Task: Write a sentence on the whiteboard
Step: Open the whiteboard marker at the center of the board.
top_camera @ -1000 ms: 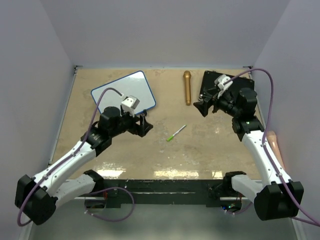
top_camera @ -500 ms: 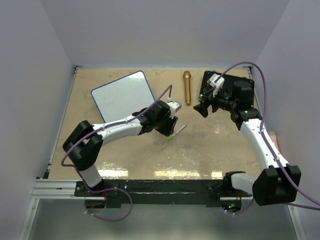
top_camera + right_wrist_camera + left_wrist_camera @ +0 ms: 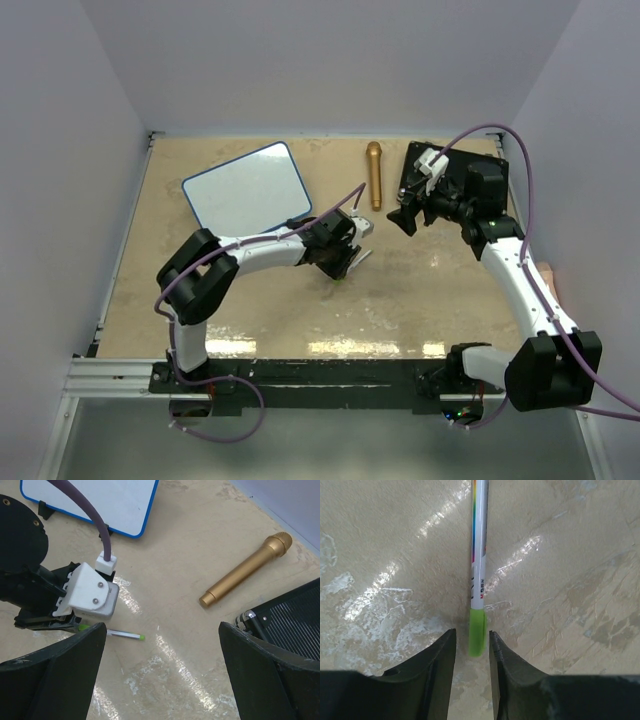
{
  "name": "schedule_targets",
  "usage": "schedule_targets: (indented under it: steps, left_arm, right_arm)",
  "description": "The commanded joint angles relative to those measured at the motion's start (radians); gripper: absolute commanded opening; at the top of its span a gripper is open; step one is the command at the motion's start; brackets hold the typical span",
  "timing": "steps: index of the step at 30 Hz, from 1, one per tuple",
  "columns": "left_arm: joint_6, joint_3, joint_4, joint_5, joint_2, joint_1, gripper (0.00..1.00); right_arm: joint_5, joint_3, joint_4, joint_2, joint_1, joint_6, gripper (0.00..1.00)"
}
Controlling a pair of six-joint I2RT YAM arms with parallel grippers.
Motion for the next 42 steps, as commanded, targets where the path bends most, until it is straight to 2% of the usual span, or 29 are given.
schedule_targets:
  steps: [1,6,11,15,22,26,36,42]
  left_arm:
    - [0.037,0.055,-0.04,0.01,0.033,-0.008,0.36]
    - [0.043,0.069,-0.046,0.007,0.072,-0.014,0.28]
    - [0.043,0.09,-0.097,-0.051,0.13,-0.049,0.26]
    - [0.032,0.029,-0.08,-0.116,0.126,-0.059,0.0]
    - [0.052,-0.173,0.15,-0.167,-0.09,-0.057,0.0]
    - [0.087,-0.268,0.267,-0.174,-0.196,-0.056,0.0]
    - [0.126,-0.354,0.425,-0.173,-0.339,-0.057,0.0]
    - [0.143,-0.368,0.451,-0.16,-0.374,-0.057,0.0]
  right_arm:
    - [-0.036,0.036,-0.003,-0.005,-0.009,-0.012,0.99]
    - [-0.046,0.036,-0.003,-0.002,-0.013,-0.011,0.99]
    - [-0.053,0.034,-0.003,0.0,-0.019,-0.009,0.99]
    - [-0.06,0.03,0.001,0.006,-0.025,-0.006,0.99]
    - [-0.078,0.022,0.006,0.034,-0.024,0.004,0.98]
    - [-0.156,0.001,0.033,0.054,-0.024,0.055,0.98]
    - [-0.231,-0.024,0.133,0.281,0.047,0.274,0.96]
    - [-0.231,-0.021,0.155,0.362,0.112,0.32,0.93]
